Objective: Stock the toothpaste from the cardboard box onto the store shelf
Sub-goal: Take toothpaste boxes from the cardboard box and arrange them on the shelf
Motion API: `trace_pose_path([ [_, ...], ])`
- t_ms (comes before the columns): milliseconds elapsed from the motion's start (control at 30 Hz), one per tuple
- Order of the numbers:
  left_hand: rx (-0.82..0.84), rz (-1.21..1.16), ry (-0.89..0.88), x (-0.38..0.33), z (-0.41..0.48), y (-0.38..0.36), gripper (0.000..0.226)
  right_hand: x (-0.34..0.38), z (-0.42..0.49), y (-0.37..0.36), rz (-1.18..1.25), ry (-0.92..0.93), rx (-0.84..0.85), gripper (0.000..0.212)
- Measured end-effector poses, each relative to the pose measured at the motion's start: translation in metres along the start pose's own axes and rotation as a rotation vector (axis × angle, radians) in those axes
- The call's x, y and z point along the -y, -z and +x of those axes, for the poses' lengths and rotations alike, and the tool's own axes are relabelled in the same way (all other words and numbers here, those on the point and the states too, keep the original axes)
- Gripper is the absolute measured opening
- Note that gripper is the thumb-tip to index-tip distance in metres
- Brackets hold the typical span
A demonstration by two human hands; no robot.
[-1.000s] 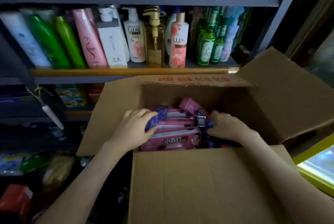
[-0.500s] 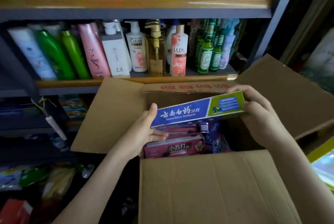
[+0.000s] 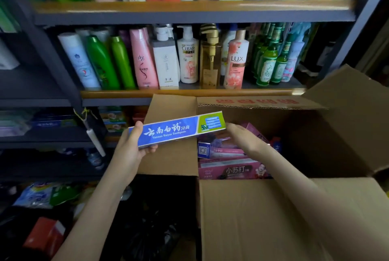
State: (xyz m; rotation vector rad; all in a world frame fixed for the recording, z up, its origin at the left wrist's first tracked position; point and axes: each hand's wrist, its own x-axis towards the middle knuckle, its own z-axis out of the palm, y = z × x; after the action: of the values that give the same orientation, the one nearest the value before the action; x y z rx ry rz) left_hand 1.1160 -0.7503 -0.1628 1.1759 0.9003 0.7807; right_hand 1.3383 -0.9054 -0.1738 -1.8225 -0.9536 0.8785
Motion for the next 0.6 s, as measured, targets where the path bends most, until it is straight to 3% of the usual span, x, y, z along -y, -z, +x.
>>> trace_pose_path([
  [100, -0.061, 0.014, -0.001, 0.003, 0.002, 0.015, 0.039, 0.002, 0.013, -0.008, -0.098, -0.014, 0.123, 0.034],
  [200, -0.095, -0.027, 0.025, 0.007, 0.002, 0.021, 0.037, -0.009, 0.022, -0.011, -0.394, 0.003, 0.293, 0.057],
  [300, -0.114, -0.13, 0.051, 0.006, 0.0, 0.019, 0.032, -0.024, 0.03, -0.024, -0.806, 0.139, 0.249, 0.079],
  [400, -0.079, -0.133, 0.031, -0.001, 0.0, 0.009, 0.031, -0.019, 0.031, -0.03, -1.037, 0.265, 0.108, 0.071],
  [467, -0.057, -0.101, 0.016, -0.003, -0.001, 0.002, 0.034, -0.013, 0.023, -0.019, -0.978, 0.285, 0.009, 0.067],
  [600, -0.051, -0.197, 0.083, -0.006, -0.004, -0.013, 0.032, -0.002, -0.029, 0.023, -0.394, 0.349, -0.245, 0.057],
])
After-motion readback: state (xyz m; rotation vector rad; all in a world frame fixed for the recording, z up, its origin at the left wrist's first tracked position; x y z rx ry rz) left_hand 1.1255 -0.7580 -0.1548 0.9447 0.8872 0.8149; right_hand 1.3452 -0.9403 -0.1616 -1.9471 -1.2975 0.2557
